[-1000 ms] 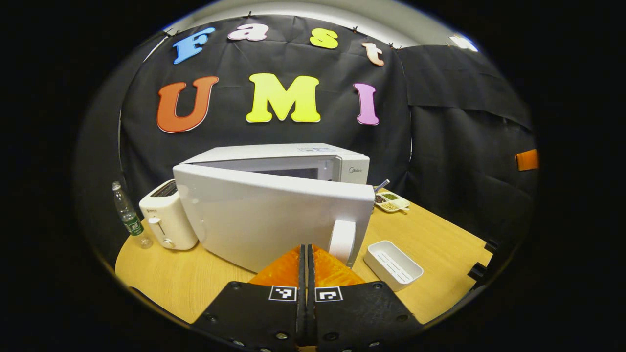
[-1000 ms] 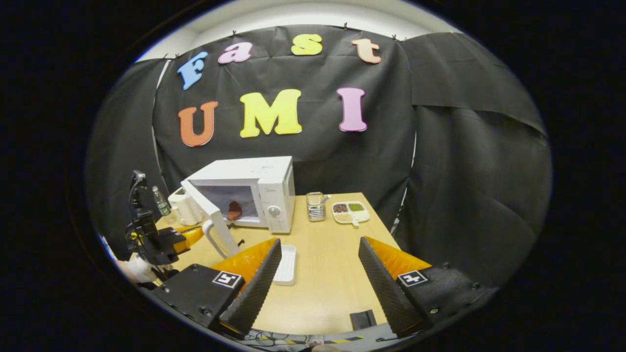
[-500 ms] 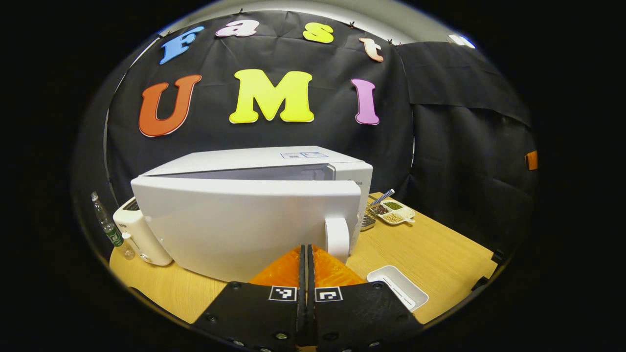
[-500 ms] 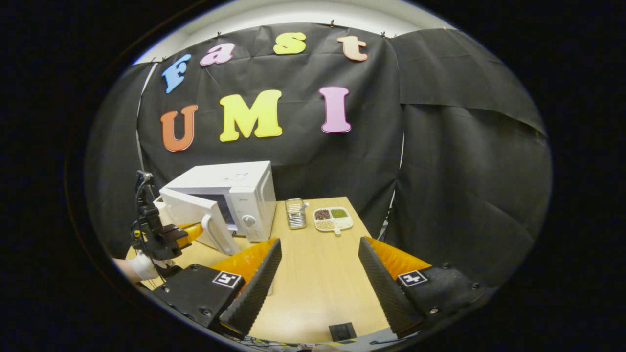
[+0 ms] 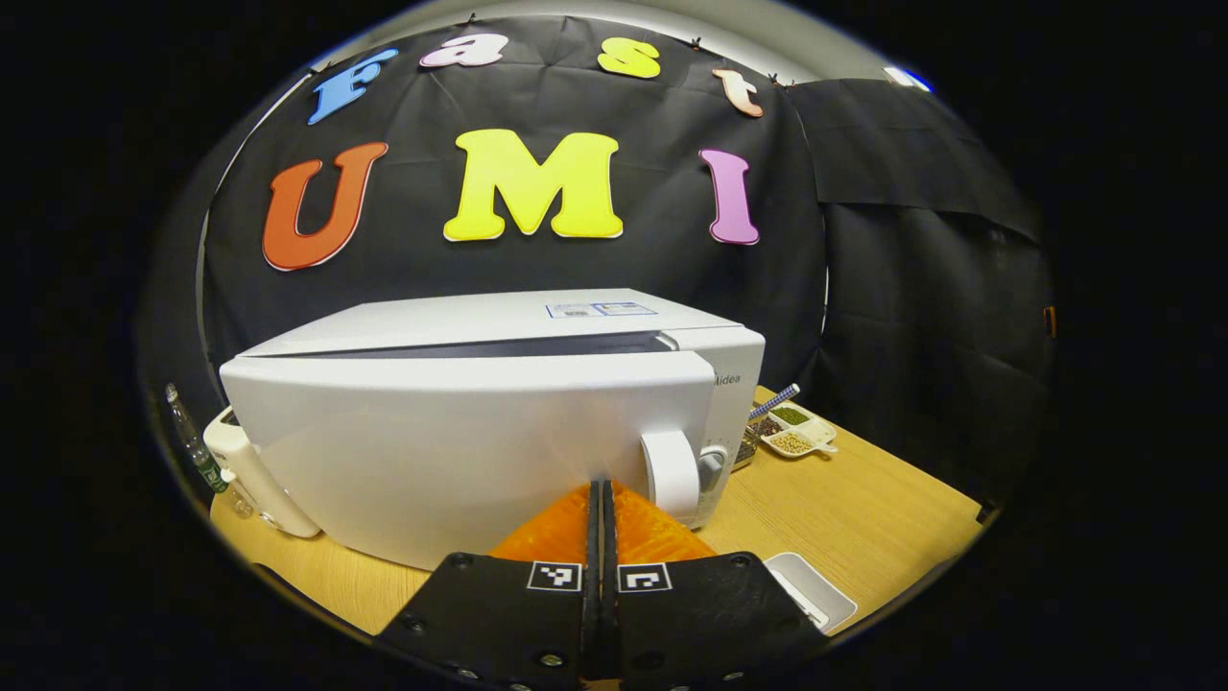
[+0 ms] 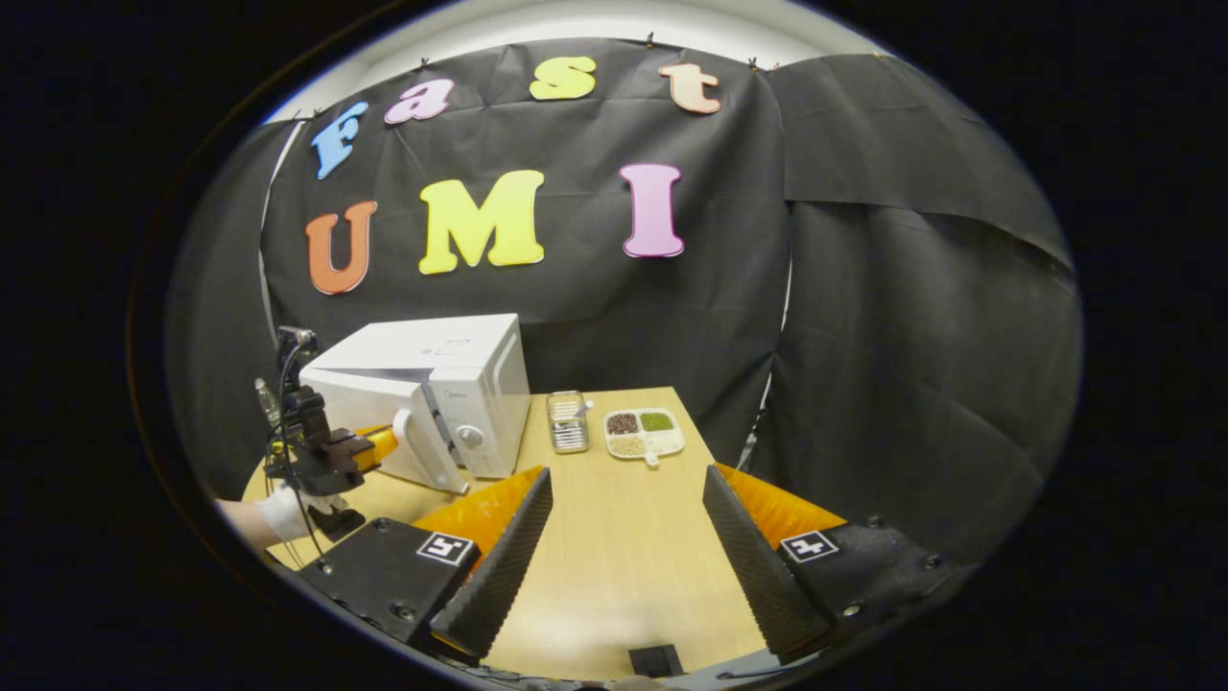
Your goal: Open the microwave oven with the left hand, put the food in, and close the microwave oven.
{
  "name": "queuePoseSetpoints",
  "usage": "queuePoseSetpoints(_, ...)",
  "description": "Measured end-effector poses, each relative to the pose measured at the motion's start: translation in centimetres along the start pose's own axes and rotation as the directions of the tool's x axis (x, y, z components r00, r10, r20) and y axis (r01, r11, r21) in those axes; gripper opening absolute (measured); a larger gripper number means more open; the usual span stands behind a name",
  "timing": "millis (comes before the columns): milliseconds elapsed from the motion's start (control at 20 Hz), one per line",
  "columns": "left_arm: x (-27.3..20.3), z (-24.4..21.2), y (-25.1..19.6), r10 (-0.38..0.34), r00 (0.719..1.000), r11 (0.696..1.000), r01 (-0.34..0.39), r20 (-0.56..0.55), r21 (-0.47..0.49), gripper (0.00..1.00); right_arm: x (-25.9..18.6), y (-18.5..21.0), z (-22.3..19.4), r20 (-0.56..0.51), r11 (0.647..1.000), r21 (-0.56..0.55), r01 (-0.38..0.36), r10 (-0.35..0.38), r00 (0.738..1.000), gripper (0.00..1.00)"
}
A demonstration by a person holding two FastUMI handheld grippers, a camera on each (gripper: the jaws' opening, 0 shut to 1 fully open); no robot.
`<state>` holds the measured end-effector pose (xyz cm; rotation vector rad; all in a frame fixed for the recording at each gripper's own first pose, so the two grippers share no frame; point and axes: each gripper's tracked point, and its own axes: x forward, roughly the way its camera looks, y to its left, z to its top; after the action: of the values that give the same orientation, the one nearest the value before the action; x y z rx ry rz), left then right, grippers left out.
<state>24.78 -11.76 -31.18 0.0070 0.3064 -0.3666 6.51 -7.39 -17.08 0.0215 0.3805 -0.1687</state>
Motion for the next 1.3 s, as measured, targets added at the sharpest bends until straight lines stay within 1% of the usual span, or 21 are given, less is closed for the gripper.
queuePoseSetpoints(150, 1.3, 0.2, 0.1, 0.005, 1.000, 1.000, -0.005, -0.003, -0.027, 0.00, 0.9, -0.4, 0.4, -0.002, 1.000, 0.001, -0.001, 0.001, 1.000, 0.92)
queuePoseSetpoints(450, 2.1, 0.4, 0.3, 0.013, 1.000, 0.999, -0.013, 0.000, -0.033, 0.00, 2.2, -0.9, 0.9, -0.013, 1.000, 0.006, -0.002, 0.002, 1.000, 0.92)
queuePoseSetpoints(500, 2.1, 0.3, 0.2, 0.012, 1.000, 0.999, -0.012, 0.003, -0.034, 0.10, 2.3, -0.8, 1.0, -0.015, 1.000, 0.006, -0.006, 0.006, 1.000, 0.92)
queuePoseSetpoints(550, 2.3, 0.5, 0.3, 0.015, 1.000, 0.999, -0.014, 0.007, -0.031, 0.10, 2.4, -0.7, 1.1, -0.014, 1.000, 0.005, -0.008, 0.008, 1.000, 0.92)
queuePoseSetpoints(600, 2.9, 0.7, 0.4, 0.020, 1.000, 0.999, -0.020, 0.006, -0.032, 0.00, 2.5, -0.6, 1.2, -0.013, 1.000, 0.005, -0.012, 0.012, 1.000, 0.92)
queuePoseSetpoints(650, 3.1, 0.3, 0.6, 0.031, 0.999, 0.999, -0.032, -0.027, -0.042, 0.00, 2.6, -0.5, 1.3, -0.012, 1.000, 0.006, -0.016, 0.016, 1.000, 0.92)
queuePoseSetpoints(750, 3.0, 0.5, 0.5, 0.038, 0.999, 0.998, -0.039, -0.023, -0.047, 0.00, 2.5, -0.1, 1.6, -0.012, 1.000, 0.005, -0.030, 0.030, 0.999, 0.92)
queuePoseSetpoints(800, 2.9, 0.1, 0.9, 0.049, 0.998, 0.998, -0.050, -0.035, -0.043, 0.11, 2.6, 0.0, 1.8, -0.009, 0.999, 0.005, -0.033, 0.033, 0.999, 1.00)
queuePoseSetpoints(850, 2.5, -0.1, 0.8, 0.045, 0.998, 0.998, -0.047, -0.041, -0.048, 0.00, 2.5, 0.1, 1.9, -0.004, 0.999, 0.004, -0.039, 0.039, 0.999, 0.92)
queuePoseSetpoints(1050, 0.3, 0.1, 1.4, 0.055, 0.998, 0.997, -0.056, -0.021, -0.046, 0.00, 2.0, 0.8, 1.8, 0.005, 0.999, 0.005, -0.044, 0.044, 0.999, 0.92)
queuePoseSetpoints(1100, -0.6, 0.2, 1.6, 0.064, 0.998, 0.997, -0.065, -0.017, -0.045, 0.00, 1.8, 1.0, 1.7, 0.004, 0.999, 0.004, -0.045, 0.045, 0.999, 0.92)
queuePoseSetpoints(1150, -1.0, -0.6, 2.4, 0.092, 0.995, 0.995, -0.093, -0.030, -0.034, 0.02, 1.7, 1.1, 1.6, 0.005, 0.999, 0.003, -0.044, 0.044, 0.999, 0.92)
queuePoseSetpoints(1200, -2.3, -1.2, 3.4, 0.116, 0.992, 0.993, -0.117, -0.050, -0.020, 0.34, 1.4, 1.3, 1.3, 0.004, 0.999, -0.003, -0.042, 0.042, 0.999, 0.92)
queuePoseSetpoints(1250, -3.7, -1.3, 4.5, 0.166, 0.985, 0.986, -0.166, -0.039, -0.006, 0.65, 1.3, 1.5, 1.1, 0.007, 0.999, -0.011, -0.037, 0.038, 0.999, 0.92)
queuePoseSetpoints(1300, -5.0, -1.6, 5.5, 0.197, 0.980, 0.980, -0.197, -0.032, 0.009, 0.97, 1.0, 1.8, 1.0, 0.011, 0.999, -0.017, -0.038, 0.038, 0.999, 0.92)
